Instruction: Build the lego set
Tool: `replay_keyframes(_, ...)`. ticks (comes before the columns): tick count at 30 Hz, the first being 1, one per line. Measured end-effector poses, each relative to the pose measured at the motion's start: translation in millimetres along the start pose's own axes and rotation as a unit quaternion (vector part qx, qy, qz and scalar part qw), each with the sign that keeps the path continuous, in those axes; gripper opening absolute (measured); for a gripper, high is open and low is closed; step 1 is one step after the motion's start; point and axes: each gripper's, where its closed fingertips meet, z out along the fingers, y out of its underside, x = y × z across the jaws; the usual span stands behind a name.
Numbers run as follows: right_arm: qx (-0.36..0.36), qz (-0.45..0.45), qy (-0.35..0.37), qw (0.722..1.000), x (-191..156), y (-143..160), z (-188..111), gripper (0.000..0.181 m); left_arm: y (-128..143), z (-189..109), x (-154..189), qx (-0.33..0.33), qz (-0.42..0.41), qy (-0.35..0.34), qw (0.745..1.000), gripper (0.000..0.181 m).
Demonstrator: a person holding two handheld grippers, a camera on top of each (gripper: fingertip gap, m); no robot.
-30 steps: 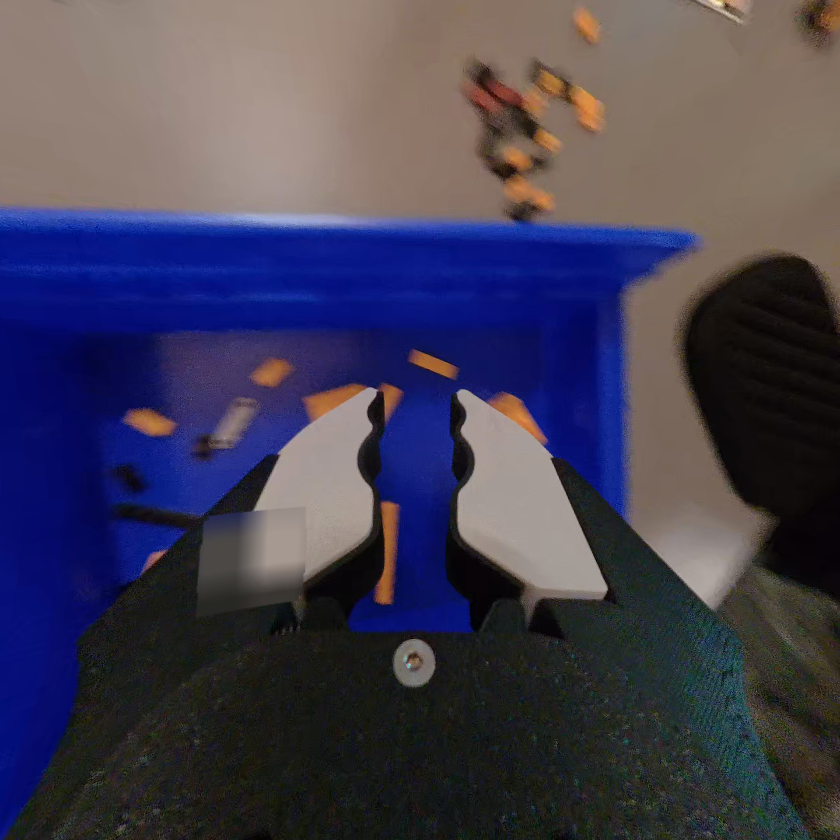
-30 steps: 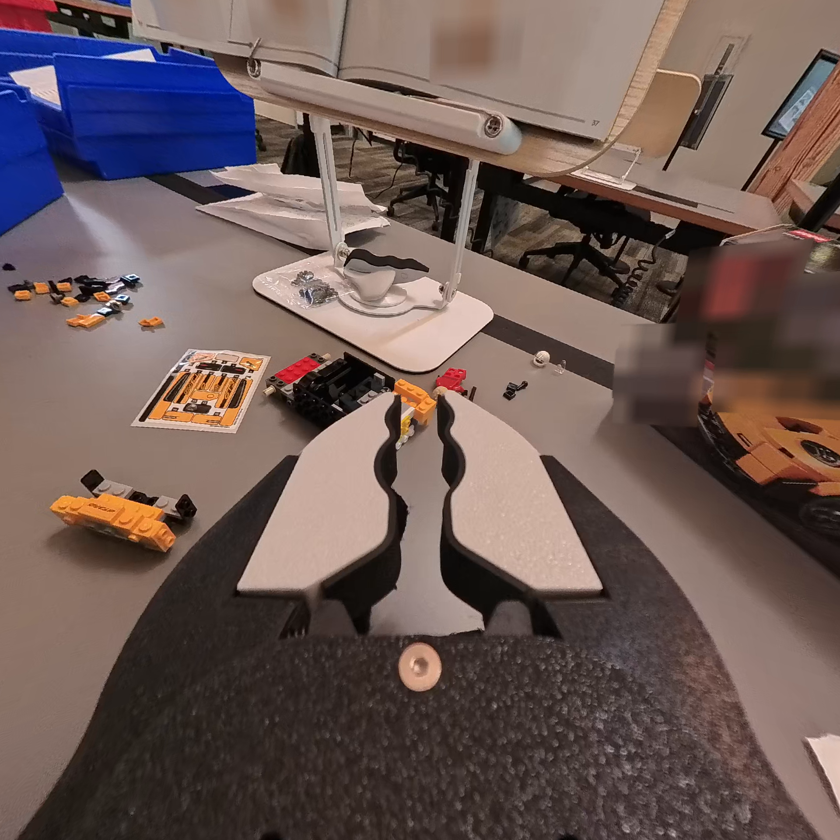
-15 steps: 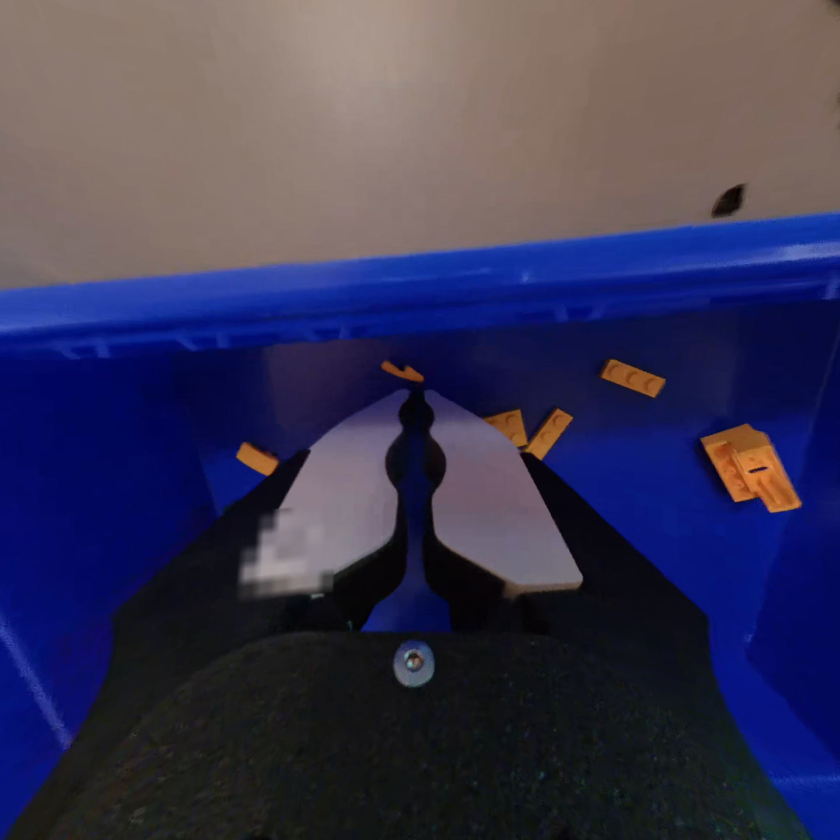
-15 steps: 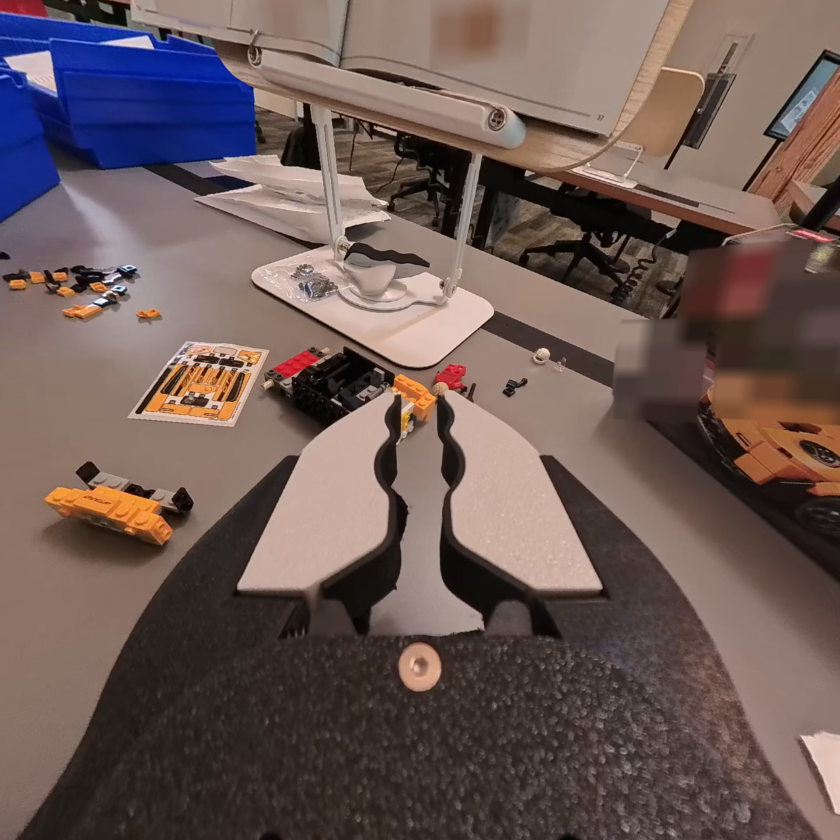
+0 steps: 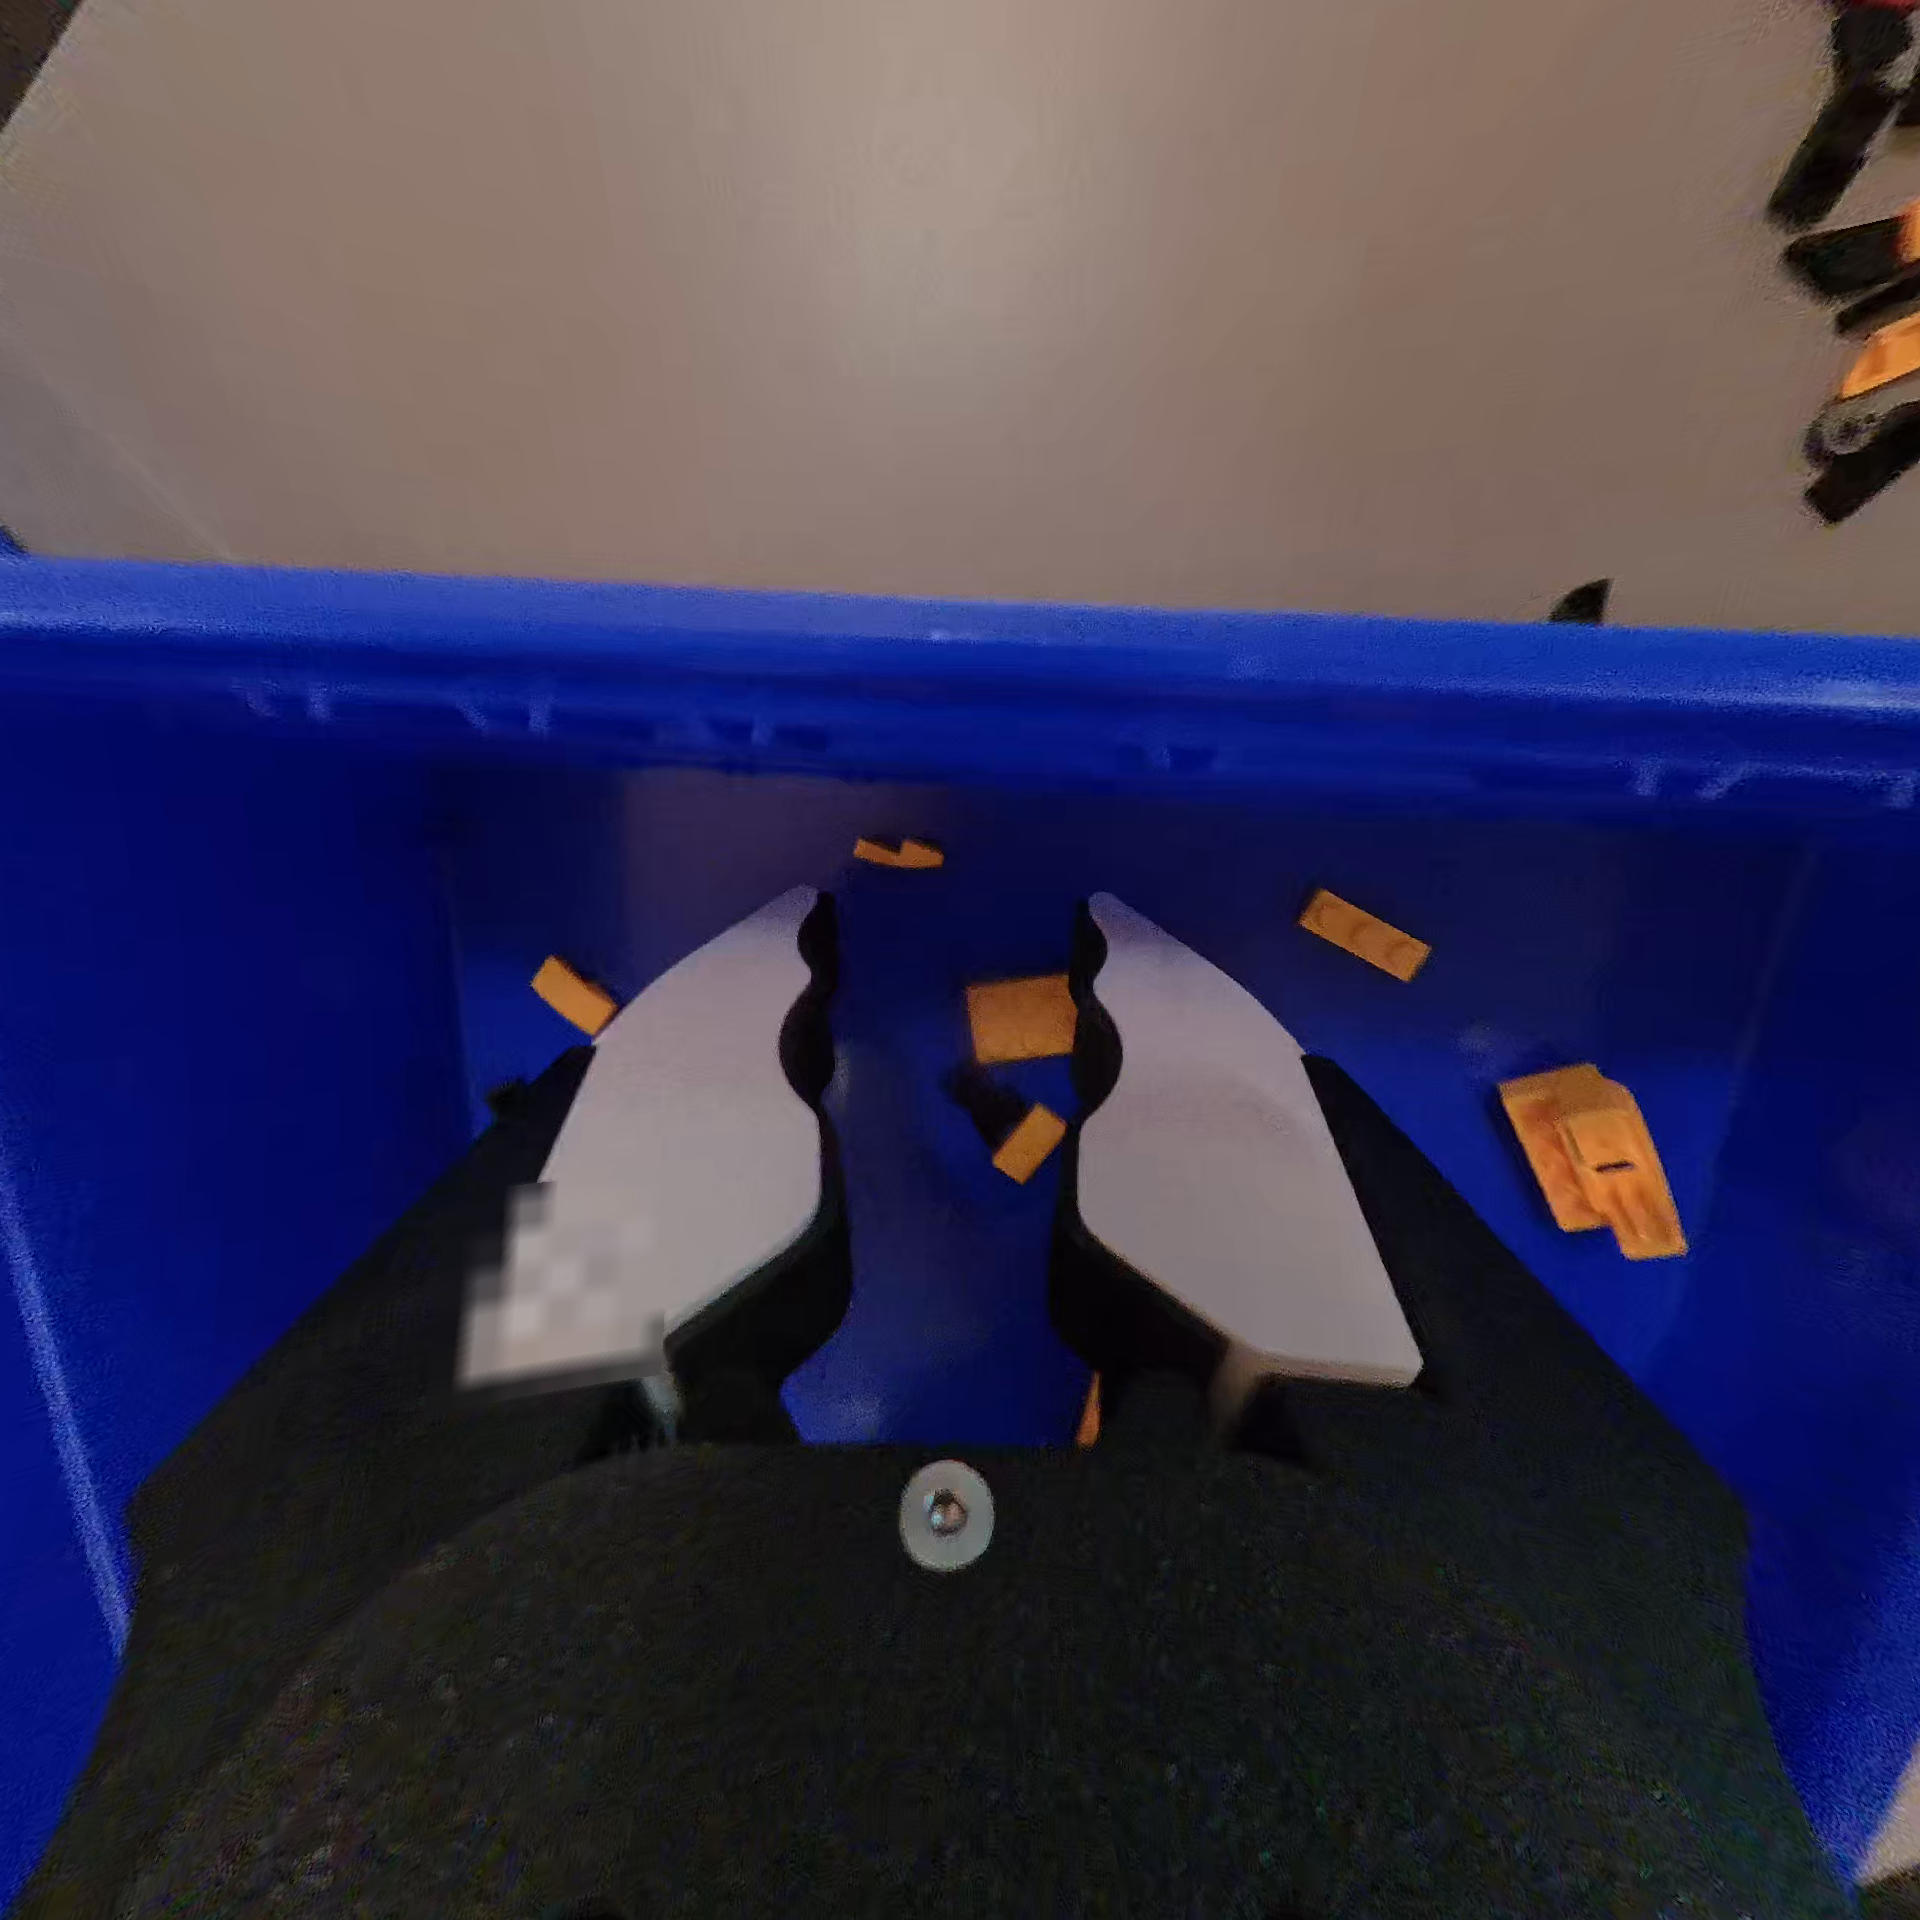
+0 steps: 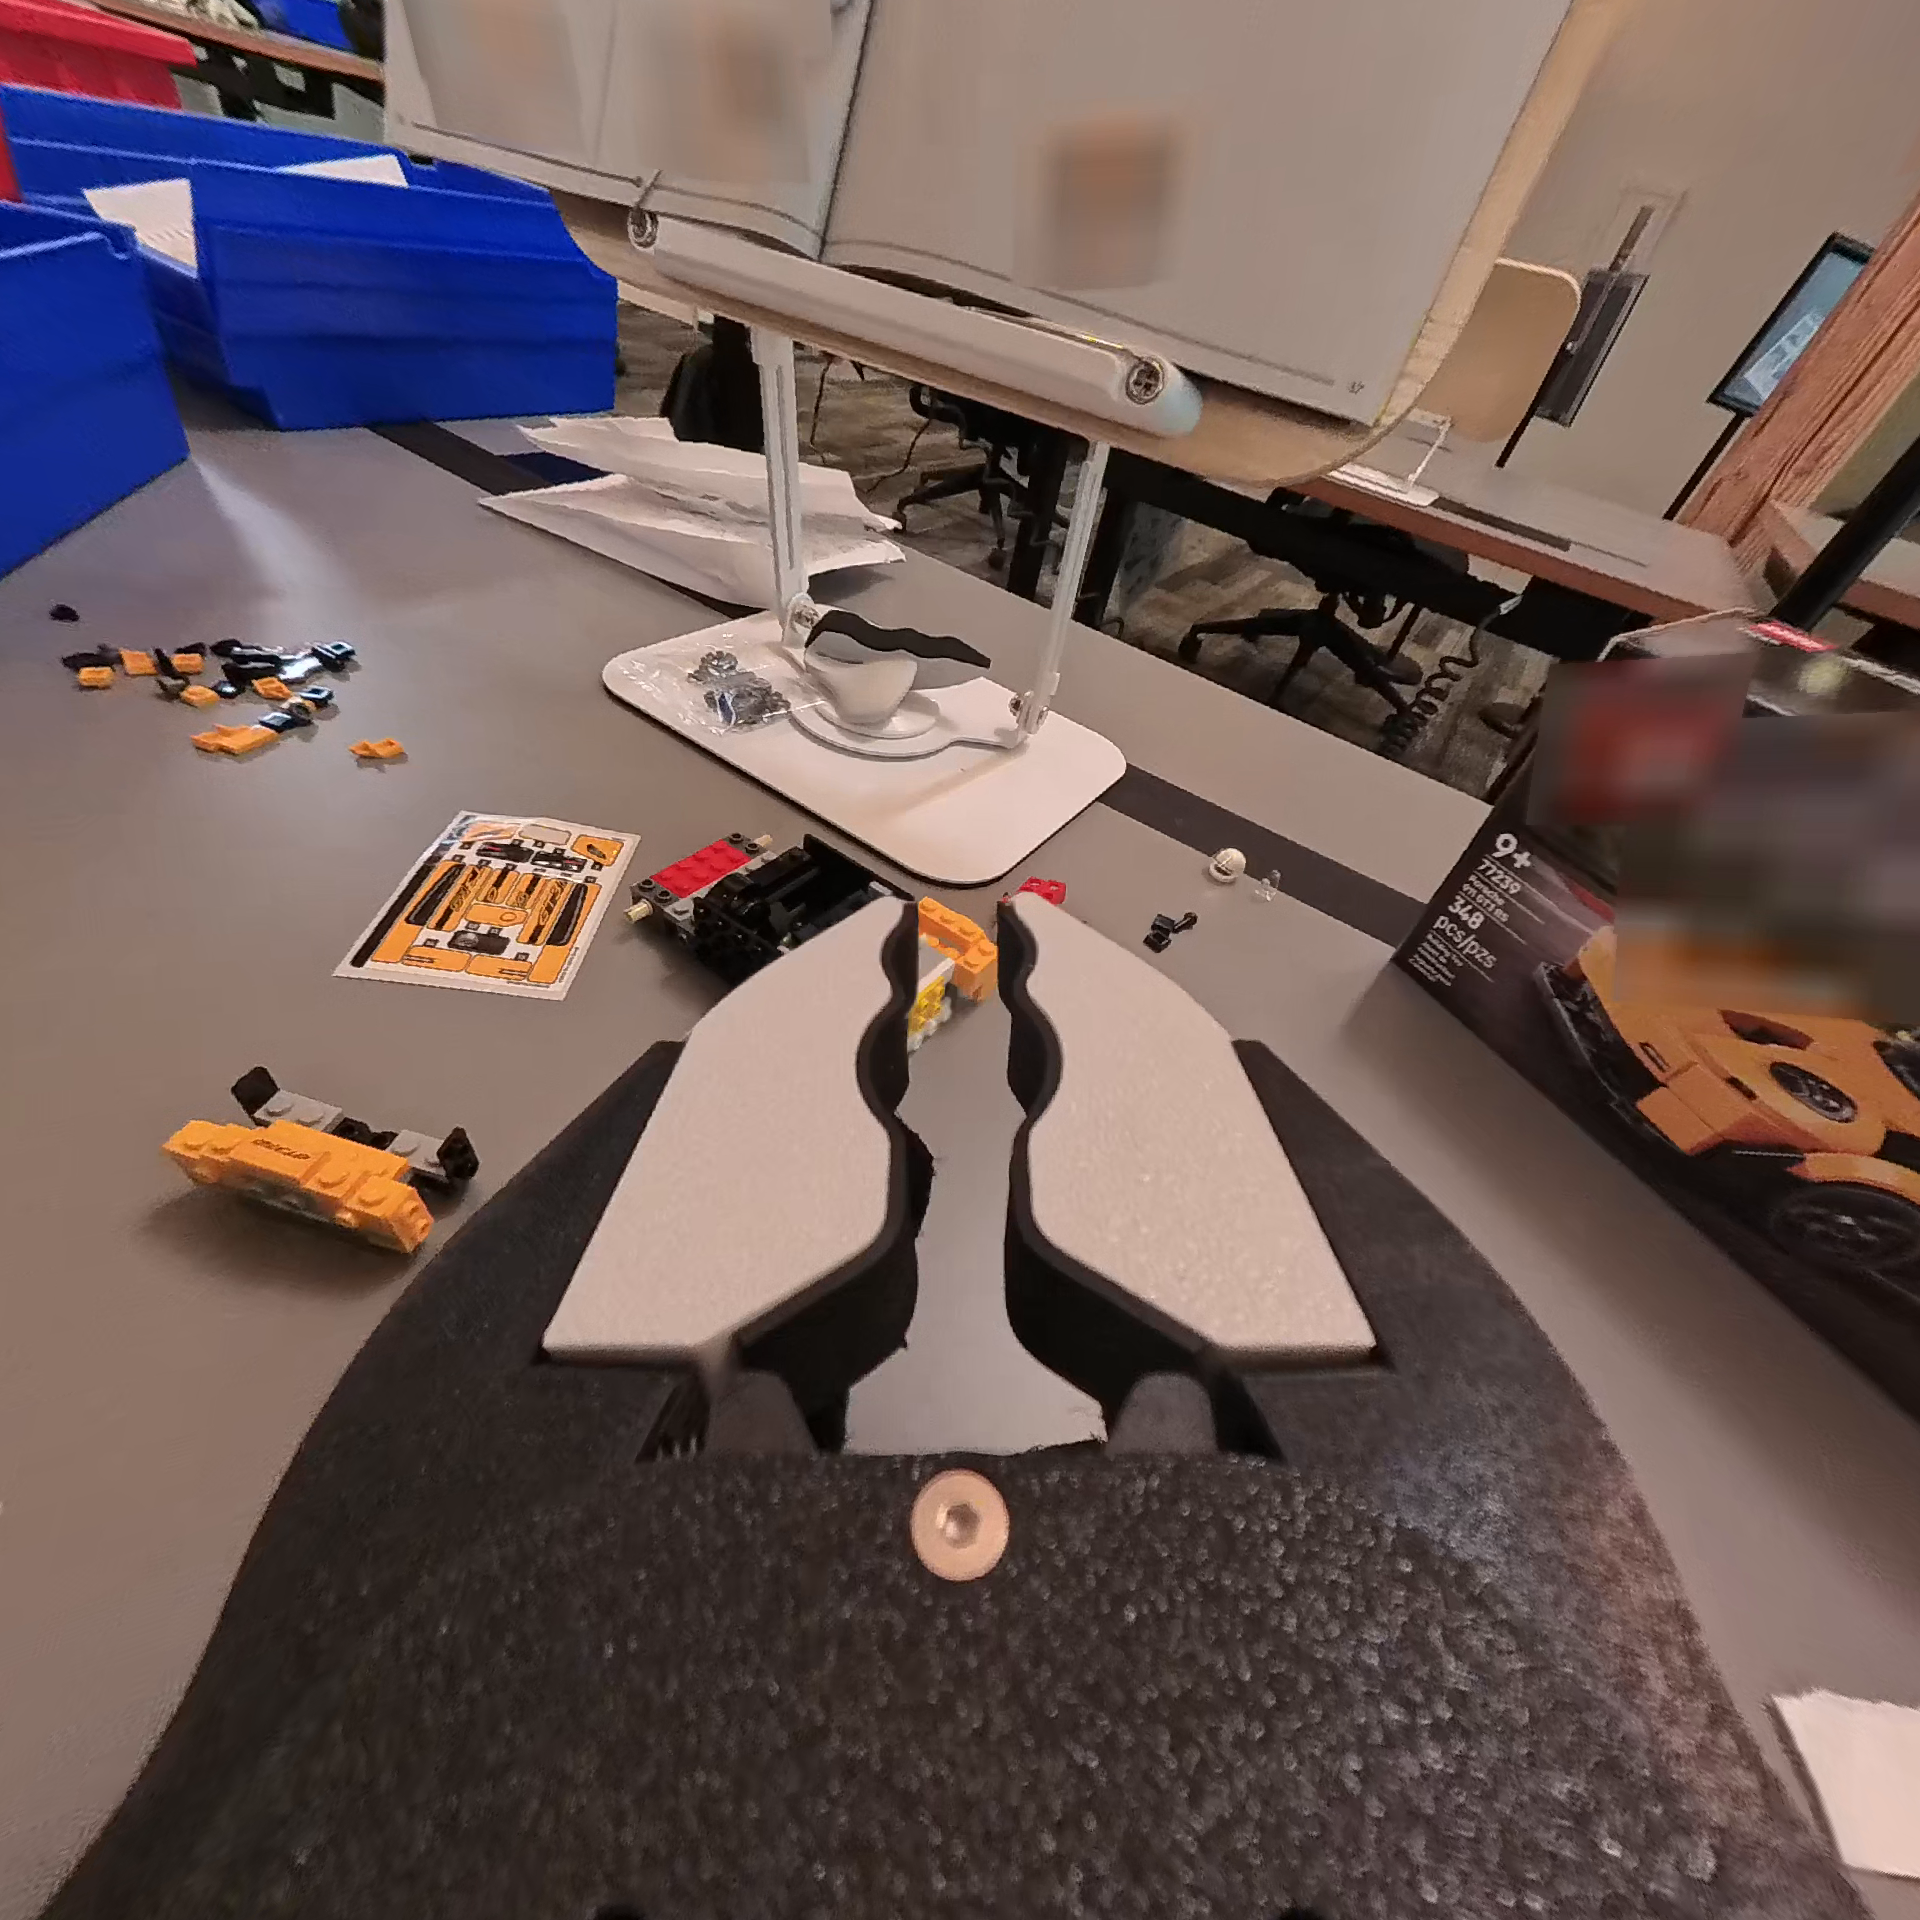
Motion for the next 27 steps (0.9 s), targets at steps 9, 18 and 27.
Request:
replay_keyframes(9, 0.0, 0.004, 0.002, 1.0, 1.2, 0.1, -1.0, 0.014, 5.5, 1.6, -2.8, -0.018, 0.015, -0.015, 1.0, 0.018)
replay_keyframes(18, 0.002, 0.009, -0.005, 1.0, -2.1, -0.9, -0.3, 0.014, -89.7, -76.3, 185.6, 0.057, 0.323, -0.012, 0.944, 0.017)
replay_keyframes(27, -0.009, 0.002, 0.009, 1.0, 6.2, 8.8, 1.2, 0.014, -135.0, 24.3, 352.0, 0.038, 0.53, 0.092, 0.842, 0.017)
